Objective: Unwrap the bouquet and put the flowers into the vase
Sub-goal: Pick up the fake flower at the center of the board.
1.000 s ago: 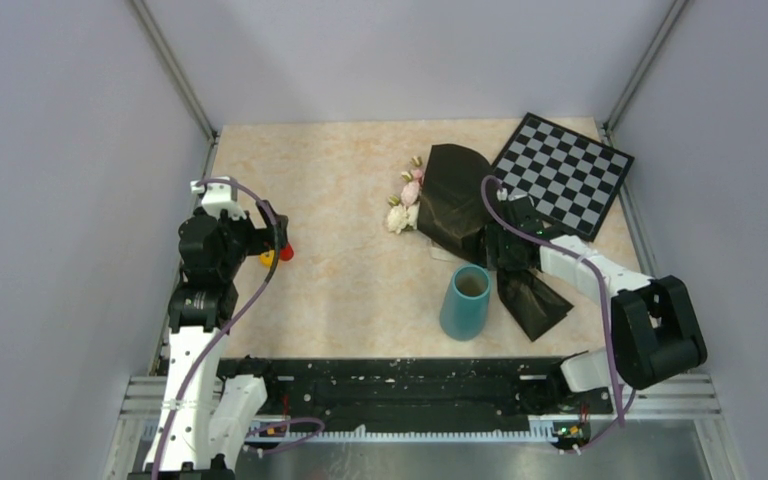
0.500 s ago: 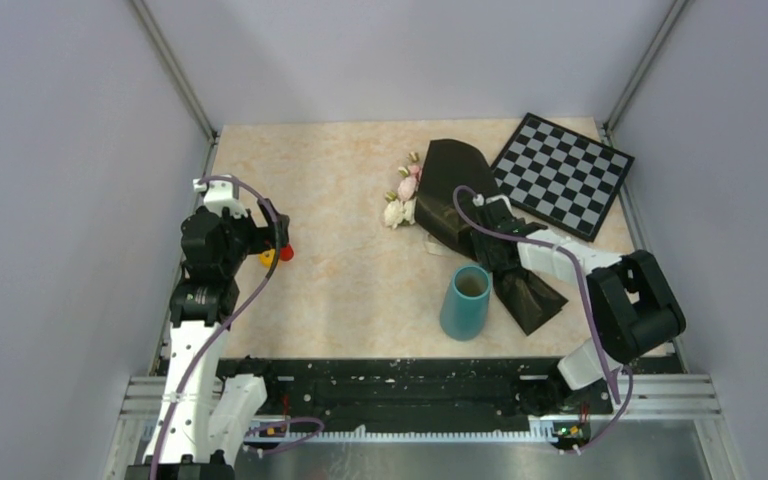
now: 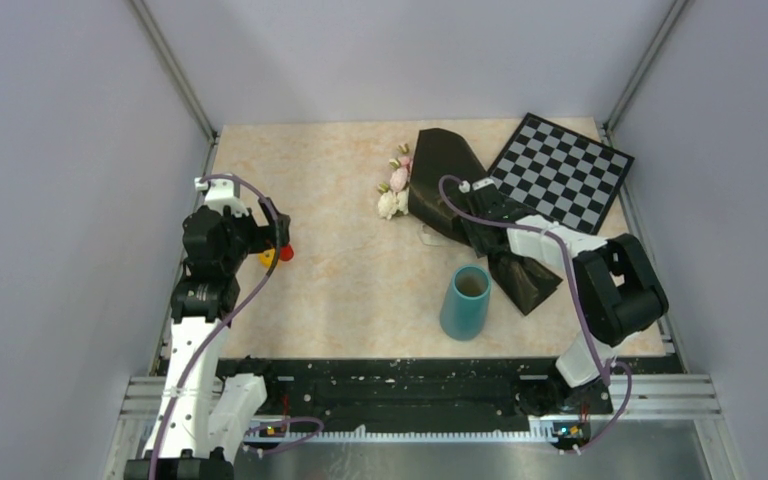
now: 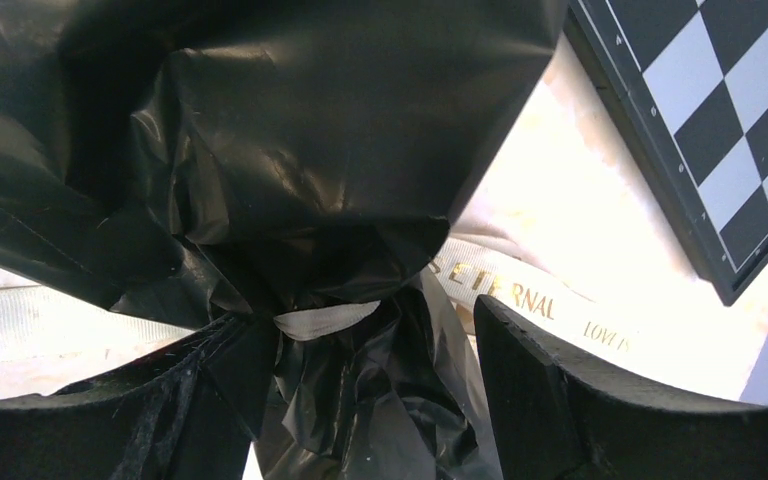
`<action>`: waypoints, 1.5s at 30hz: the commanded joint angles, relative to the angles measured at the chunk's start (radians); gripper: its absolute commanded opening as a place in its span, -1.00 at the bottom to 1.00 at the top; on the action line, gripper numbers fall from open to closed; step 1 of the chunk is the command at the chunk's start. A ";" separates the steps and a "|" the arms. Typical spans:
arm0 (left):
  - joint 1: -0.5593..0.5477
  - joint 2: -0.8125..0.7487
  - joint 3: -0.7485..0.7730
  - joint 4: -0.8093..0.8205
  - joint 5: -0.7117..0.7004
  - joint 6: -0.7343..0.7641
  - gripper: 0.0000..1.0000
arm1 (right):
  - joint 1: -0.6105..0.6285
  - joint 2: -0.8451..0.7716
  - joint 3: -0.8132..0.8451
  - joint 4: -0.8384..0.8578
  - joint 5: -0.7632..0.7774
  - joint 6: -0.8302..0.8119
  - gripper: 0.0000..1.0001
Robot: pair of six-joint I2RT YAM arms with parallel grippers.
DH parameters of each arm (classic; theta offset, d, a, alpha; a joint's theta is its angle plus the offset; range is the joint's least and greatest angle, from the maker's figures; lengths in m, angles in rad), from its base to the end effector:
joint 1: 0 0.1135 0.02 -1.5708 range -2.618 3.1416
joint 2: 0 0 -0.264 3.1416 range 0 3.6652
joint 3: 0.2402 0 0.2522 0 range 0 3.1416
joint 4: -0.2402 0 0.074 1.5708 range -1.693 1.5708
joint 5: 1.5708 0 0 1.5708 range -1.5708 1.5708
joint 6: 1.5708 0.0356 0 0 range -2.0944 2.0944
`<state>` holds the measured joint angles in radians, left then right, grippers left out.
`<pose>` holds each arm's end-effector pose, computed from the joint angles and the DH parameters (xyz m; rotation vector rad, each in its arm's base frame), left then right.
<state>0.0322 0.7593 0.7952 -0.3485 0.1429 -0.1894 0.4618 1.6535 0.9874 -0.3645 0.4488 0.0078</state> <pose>0.1752 0.0006 0.3304 -0.1108 1.8840 -0.2422 0.2988 0.1314 0.1814 -0.4071 2.4620 -0.3924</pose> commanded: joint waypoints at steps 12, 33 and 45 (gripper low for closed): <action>0.004 0.017 0.007 0.051 0.023 -0.018 0.97 | 0.009 0.087 0.060 0.194 -0.064 -0.231 0.29; 0.004 0.018 0.006 0.051 0.058 0.007 0.97 | 0.009 0.041 0.065 0.280 -0.124 -0.117 -0.88; 0.003 0.031 0.006 0.145 0.287 -0.068 0.97 | 0.009 -0.113 0.216 0.236 -0.105 0.063 -1.00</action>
<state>0.0322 0.7837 0.7944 -0.3054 0.3042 -0.1997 0.4625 1.6390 1.0855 -0.2028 0.3286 -0.0124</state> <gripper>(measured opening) 0.986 0.260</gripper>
